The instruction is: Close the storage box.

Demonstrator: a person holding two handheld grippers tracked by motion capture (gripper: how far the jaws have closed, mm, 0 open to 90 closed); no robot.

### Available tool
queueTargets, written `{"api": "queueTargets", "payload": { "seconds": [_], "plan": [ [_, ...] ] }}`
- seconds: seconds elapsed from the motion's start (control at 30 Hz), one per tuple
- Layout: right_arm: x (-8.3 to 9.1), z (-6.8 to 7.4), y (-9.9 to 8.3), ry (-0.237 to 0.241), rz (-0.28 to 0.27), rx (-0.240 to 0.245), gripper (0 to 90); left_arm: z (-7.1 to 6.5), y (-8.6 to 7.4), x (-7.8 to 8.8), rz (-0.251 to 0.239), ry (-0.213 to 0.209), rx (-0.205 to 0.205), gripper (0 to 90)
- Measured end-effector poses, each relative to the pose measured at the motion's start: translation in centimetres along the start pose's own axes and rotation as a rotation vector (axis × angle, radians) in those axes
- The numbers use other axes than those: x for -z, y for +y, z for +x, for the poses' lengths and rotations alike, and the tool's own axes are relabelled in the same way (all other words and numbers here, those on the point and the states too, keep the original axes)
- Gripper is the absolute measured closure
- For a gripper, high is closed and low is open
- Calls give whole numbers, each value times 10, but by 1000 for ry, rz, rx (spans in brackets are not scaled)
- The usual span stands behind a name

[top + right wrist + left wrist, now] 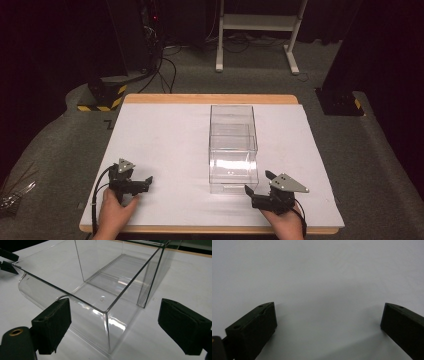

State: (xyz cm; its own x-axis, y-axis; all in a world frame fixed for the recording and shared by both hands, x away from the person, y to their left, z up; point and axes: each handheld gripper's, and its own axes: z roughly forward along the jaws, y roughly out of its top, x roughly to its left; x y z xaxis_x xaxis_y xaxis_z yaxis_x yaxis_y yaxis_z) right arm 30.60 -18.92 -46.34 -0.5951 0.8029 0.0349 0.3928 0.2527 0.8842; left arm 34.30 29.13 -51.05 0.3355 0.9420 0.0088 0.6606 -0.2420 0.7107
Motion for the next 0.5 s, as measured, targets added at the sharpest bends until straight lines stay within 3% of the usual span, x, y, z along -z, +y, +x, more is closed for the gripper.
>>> {"api": "queueTargets", "payload": {
  "seconds": [0.5],
  "plan": [
    [-10, 1, 6, -2, 12, 4, 116, 0, 0, 0, 4, 0, -4, 6]
  ]
}}
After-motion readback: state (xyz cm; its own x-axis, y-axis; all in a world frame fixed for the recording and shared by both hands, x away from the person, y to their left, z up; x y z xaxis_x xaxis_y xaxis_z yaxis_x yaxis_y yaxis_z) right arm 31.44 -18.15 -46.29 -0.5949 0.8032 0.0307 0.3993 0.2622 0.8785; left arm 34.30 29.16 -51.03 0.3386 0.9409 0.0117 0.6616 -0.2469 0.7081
